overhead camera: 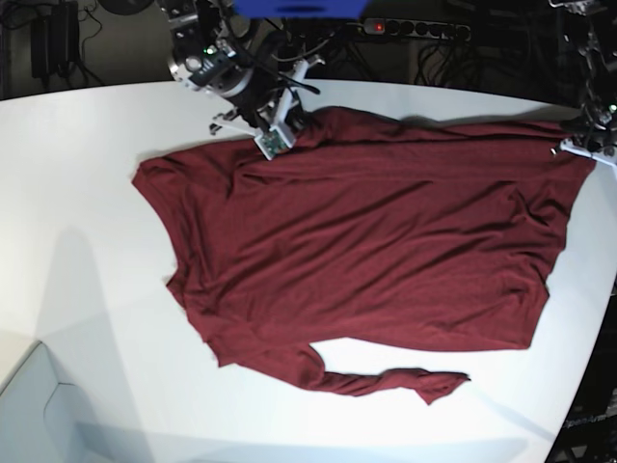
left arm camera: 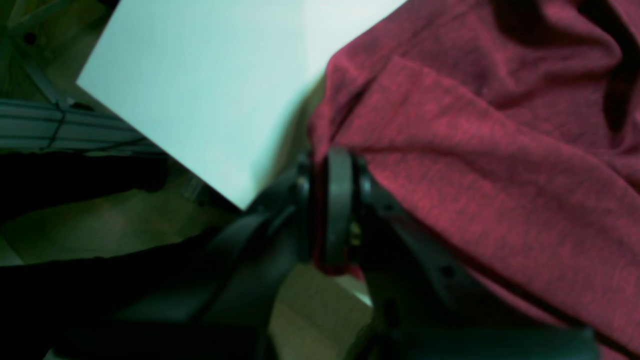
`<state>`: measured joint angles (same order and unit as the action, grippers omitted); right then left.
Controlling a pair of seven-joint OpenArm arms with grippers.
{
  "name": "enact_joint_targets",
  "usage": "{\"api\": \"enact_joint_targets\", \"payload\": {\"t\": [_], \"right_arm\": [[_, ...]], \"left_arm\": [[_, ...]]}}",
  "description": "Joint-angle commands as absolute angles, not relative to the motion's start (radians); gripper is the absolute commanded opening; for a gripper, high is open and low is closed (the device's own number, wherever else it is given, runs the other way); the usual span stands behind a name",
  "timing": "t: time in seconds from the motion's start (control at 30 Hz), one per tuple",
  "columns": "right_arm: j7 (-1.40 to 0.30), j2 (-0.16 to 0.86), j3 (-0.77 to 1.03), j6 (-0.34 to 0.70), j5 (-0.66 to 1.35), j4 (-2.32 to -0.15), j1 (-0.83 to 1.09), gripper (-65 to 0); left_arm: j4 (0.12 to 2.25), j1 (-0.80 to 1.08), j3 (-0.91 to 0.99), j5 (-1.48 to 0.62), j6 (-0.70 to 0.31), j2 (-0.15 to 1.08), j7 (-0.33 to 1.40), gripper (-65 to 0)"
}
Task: Layout the t-shirt on the table in an organized manner, then fold the t-shirt properly
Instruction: 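Drag the right gripper along the collar edge toward the left gripper, then lift the shirt side with the right gripper and fold it over the body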
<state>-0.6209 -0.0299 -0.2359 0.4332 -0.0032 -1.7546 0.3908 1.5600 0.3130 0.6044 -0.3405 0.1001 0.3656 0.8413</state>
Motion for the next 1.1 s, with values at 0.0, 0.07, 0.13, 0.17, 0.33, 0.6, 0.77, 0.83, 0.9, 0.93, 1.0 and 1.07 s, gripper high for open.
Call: {"api": "enact_joint_targets", "payload": {"t": [0.0,0.07,0.13,0.17,0.33,0.6,0.77,0.83,0.9,0.93,1.0,1.07], "right_arm": [[-0.602,-0.031,-0.234,0.44,0.005,-1.77,0.389,-65.0],[-0.602,-0.03,-0.232,0.44,0.005,-1.77,0.389,-65.0],[-0.602,-0.03,-0.232,0.44,0.005,-1.776,0.389,-65.0],[-0.602,-0.03,-0.232,0.44,0.005,-1.781,0.389,-65.0],[-0.601,-0.001,-0.231,0.44,0.005,-1.863,0.403,-65.0],[-0.59,0.021,-0.231,0.44,0.005,-2.008,0.426,-65.0],[-0.492,0.022,-0.231,0.44,0.005,-2.017,0.432,-65.0],[-0.464,0.022,-0.231,0.44,0.005,-2.017,0.435,-65.0],[-0.441,0.022,-0.231,0.44,0.005,-2.017,0.437,-65.0],[-0.427,0.022,-0.231,0.44,0.005,-2.017,0.437,-65.0],[-0.403,0.022,-0.231,0.44,0.005,-2.017,0.437,-65.0],[-0.386,0.022,-0.231,0.44,0.005,-2.014,0.438,-65.0]], "left_arm": [[1.578,0.309,0.611,-0.332,0.102,0.386,0.828,-61.8],[1.577,0.309,0.613,-0.332,0.102,0.392,0.826,-61.8],[1.578,0.309,0.611,-0.334,0.102,0.398,0.826,-61.8],[1.583,0.309,0.613,-0.335,0.102,0.4,0.826,-61.8],[1.593,0.297,0.616,-0.338,0.102,0.406,0.826,-61.8],[1.685,0.292,0.618,-0.332,0.102,0.404,0.837,-61.8],[1.73,0.288,0.618,-0.332,0.102,0.404,0.835,-61.8],[1.732,0.285,0.618,-0.332,0.102,0.41,0.829,-61.8],[1.725,0.26,0.618,-0.332,0.102,0.424,0.835,-61.8],[1.718,0.246,0.618,-0.332,0.102,0.429,0.835,-61.8],[1.71,0.229,0.618,-0.332,0.102,0.432,0.835,-61.8],[1.699,0.213,0.618,-0.332,0.102,0.433,0.832,-61.8]]}}
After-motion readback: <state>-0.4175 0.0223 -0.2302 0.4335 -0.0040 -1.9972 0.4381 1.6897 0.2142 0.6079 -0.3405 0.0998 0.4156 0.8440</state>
